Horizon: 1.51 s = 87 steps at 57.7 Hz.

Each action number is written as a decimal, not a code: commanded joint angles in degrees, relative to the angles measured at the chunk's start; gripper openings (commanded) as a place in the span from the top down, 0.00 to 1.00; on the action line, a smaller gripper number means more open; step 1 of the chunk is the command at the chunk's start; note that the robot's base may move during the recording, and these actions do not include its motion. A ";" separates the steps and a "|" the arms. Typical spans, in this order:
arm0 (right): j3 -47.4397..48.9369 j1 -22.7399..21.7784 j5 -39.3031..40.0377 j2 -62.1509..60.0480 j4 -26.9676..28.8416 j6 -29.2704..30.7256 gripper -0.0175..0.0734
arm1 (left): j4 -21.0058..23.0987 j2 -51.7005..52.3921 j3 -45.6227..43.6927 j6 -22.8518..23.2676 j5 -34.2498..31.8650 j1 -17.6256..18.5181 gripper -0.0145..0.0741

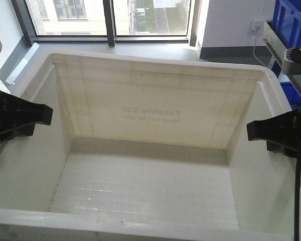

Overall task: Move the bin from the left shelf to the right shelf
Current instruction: 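Keep holding the tote while the base turns toward the other shelf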

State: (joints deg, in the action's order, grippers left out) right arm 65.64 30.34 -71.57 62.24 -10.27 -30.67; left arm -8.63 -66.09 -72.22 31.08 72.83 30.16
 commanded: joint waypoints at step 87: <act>2.21 0.01 -2.11 -1.28 -5.42 1.33 0.81 | -3.06 1.95 -2.19 -0.39 -4.67 0.17 0.84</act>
State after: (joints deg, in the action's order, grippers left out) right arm 65.64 30.34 -71.52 62.24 -10.54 -30.67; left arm -8.66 -66.20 -72.22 31.02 72.41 30.16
